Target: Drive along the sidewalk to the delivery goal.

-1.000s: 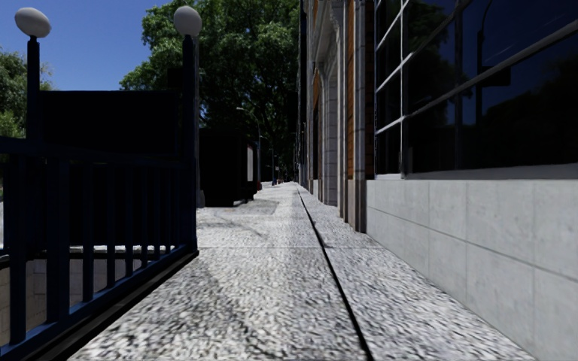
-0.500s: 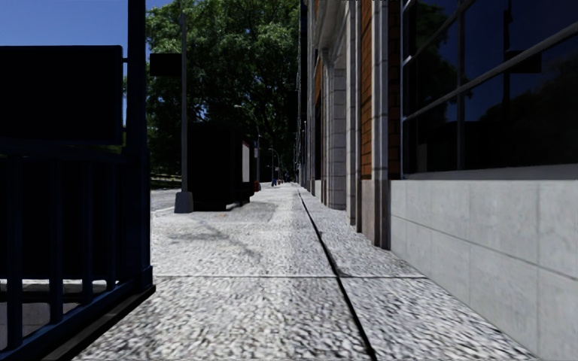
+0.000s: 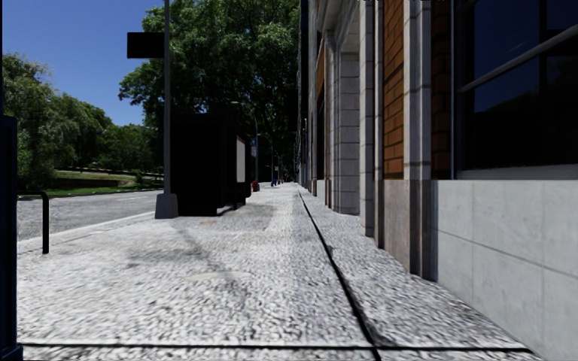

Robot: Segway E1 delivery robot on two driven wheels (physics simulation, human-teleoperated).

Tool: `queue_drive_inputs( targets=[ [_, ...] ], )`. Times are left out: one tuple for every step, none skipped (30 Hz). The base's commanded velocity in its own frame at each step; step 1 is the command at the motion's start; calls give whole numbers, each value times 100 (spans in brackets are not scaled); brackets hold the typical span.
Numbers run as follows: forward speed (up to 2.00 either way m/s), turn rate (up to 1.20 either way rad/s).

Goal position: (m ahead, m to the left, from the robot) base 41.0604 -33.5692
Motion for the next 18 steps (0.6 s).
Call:
queue_drive_inputs(
  targets=[
    [200, 0],
    [200, 0],
    [200, 0],
    [200, 0],
    [200, 0],
    [200, 0],
    [200, 0],
    [200, 0],
    [200, 0],
    [200, 0],
    [200, 0],
    [200, 0],
    [200, 0],
    [200, 0],
    [200, 0],
    [200, 0],
    [200, 0],
    [200, 0]
  ],
)
